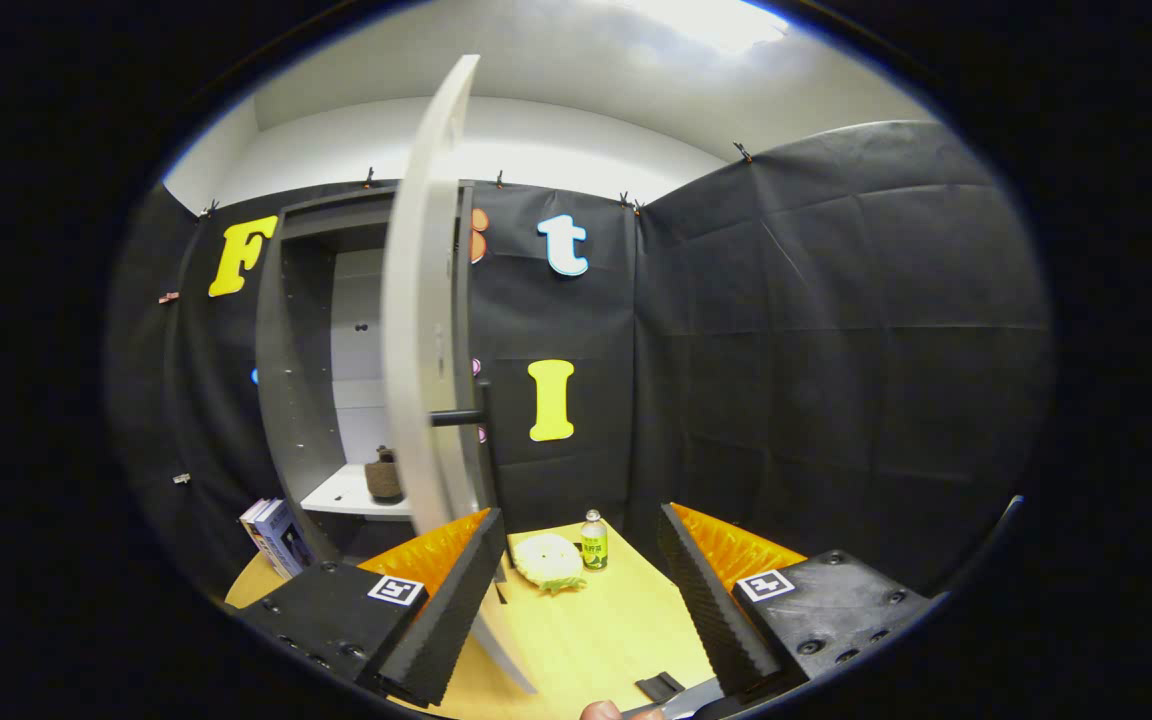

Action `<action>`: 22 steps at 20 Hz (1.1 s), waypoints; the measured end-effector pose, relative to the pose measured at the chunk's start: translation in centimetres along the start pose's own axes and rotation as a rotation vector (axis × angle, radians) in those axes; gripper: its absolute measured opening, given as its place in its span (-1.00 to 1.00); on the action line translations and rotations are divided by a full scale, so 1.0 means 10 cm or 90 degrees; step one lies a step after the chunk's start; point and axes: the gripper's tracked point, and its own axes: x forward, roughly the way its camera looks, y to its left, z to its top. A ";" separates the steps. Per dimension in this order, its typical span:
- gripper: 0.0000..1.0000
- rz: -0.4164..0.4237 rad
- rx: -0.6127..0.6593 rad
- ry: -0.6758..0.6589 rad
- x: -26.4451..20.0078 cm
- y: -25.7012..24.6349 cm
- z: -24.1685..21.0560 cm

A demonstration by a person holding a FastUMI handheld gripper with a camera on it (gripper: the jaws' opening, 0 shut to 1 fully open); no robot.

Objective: Open the shoe cabinet door, grab the shoes and put them into the shoe cabinet, then close the shoe cabinet door.

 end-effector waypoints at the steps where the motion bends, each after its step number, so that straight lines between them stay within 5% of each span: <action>1: 0.95 0.001 0.003 0.005 0.11 -0.04 0.00; 9: 0.96 0.040 0.024 0.023 0.44 0.07 -0.06; 22: 0.95 0.097 0.025 0.045 0.08 1.02 -0.18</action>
